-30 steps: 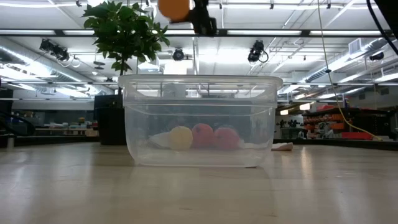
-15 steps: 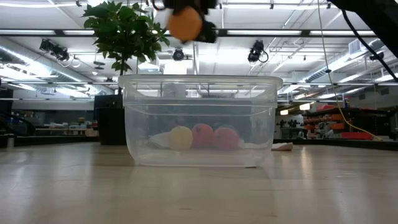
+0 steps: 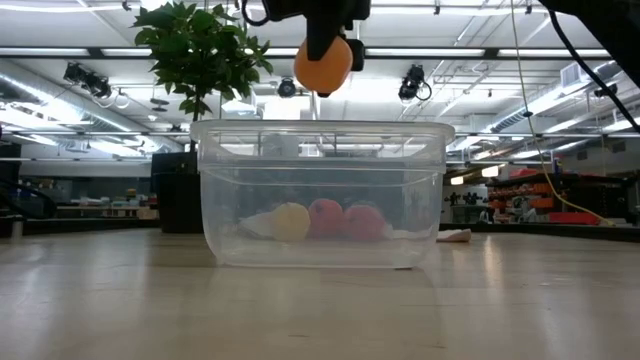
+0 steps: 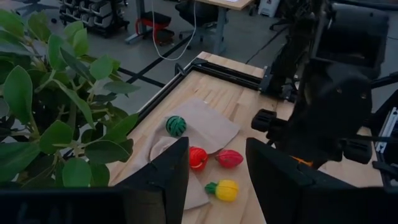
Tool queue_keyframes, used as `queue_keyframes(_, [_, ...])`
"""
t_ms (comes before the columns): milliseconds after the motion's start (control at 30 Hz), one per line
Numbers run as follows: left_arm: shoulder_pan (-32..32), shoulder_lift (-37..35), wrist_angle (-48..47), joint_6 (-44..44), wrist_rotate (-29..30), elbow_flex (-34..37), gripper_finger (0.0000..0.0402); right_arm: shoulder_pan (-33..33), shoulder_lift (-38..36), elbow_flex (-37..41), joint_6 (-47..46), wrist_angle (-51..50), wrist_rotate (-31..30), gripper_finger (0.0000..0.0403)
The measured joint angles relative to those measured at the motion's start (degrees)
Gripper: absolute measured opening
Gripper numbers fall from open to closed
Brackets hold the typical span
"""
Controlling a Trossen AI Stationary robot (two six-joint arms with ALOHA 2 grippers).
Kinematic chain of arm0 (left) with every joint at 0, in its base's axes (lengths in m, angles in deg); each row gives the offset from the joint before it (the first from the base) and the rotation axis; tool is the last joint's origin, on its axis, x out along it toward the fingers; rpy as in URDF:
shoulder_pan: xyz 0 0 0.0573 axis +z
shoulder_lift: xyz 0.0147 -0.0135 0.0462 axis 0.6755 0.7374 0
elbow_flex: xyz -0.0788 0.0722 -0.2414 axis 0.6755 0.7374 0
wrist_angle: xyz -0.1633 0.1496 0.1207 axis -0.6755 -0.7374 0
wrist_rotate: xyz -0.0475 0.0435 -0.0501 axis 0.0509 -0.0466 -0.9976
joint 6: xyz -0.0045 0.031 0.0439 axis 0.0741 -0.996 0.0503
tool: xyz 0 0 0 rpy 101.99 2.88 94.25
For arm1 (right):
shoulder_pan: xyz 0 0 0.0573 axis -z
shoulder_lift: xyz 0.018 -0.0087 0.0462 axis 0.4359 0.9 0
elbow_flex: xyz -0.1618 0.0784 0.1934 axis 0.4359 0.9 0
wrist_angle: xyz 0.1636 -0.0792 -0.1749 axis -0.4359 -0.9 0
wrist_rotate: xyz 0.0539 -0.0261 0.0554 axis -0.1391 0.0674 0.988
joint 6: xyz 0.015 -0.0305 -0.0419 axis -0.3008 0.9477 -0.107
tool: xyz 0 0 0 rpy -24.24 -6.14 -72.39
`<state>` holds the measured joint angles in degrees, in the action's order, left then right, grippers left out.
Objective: Pick and placing Produce into tupperware
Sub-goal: Put the orange into the transparent bin
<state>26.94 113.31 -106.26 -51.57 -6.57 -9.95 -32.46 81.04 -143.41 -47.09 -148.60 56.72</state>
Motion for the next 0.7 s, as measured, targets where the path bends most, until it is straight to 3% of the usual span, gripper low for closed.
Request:
queue_keyframes(367, [0.0,0.0,-1.3,0.1,0.0,0.0,0.0167,-4.2,2.2,0.1,-3.5,-0.7,-2.2,0.0261])
queue_keyframes(700, [0.0,0.0,-2.8,0.1,0.0,0.0,0.0167,-5.8,2.3,5.9,-8.4,0.6,-2.7,0.0261])
